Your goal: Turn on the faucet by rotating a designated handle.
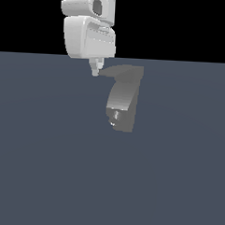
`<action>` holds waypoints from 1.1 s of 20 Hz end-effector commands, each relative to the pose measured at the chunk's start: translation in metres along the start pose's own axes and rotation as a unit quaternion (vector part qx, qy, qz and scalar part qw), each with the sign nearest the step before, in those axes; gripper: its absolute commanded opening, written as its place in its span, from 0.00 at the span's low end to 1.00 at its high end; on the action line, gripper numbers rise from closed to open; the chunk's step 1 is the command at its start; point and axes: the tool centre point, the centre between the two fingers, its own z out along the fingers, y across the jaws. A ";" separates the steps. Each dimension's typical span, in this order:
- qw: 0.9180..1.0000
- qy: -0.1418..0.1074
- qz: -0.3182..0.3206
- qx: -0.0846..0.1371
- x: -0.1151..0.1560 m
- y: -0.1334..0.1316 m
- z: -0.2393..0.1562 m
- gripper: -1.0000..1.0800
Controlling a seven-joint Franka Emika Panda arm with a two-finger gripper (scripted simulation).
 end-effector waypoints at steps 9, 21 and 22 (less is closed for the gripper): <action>1.000 0.000 0.001 0.000 0.037 0.003 0.000 0.00; 1.000 0.000 0.002 0.000 0.098 0.007 0.000 0.00; 1.000 0.001 0.003 0.000 0.103 0.007 0.000 0.00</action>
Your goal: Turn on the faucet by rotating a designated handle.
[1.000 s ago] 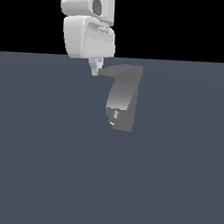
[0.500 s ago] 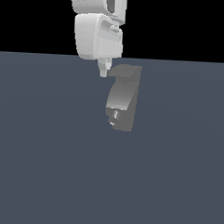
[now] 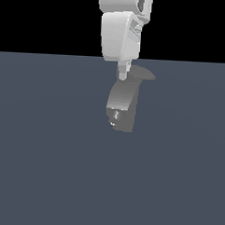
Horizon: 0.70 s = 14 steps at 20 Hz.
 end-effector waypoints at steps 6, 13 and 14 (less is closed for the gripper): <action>1.000 0.000 0.002 0.000 0.024 -0.007 0.000 0.00; 1.000 0.000 0.006 0.000 0.054 -0.030 0.000 0.00; 1.000 0.000 0.006 0.000 0.058 -0.033 0.000 0.00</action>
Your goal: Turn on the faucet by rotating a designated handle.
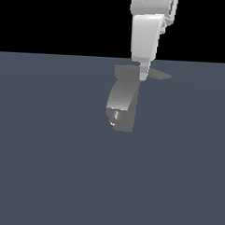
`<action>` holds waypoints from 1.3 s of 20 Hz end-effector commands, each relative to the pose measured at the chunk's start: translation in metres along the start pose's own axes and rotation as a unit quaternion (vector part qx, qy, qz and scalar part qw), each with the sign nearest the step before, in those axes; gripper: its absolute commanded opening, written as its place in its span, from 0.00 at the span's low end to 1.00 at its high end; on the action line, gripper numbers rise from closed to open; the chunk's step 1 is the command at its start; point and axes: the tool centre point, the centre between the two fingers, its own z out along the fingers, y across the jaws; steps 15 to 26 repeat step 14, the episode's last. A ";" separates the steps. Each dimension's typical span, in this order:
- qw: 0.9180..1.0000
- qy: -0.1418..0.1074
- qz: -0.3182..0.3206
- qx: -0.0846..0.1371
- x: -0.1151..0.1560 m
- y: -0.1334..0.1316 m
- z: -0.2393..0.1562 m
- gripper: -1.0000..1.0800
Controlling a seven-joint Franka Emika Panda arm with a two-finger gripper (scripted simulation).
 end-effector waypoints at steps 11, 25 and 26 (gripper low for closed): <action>1.000 0.000 0.010 0.004 0.055 -0.044 0.000 0.00; 1.000 0.000 0.011 0.003 0.063 -0.050 0.000 0.00; 1.000 0.000 0.011 0.003 0.063 -0.050 0.000 0.00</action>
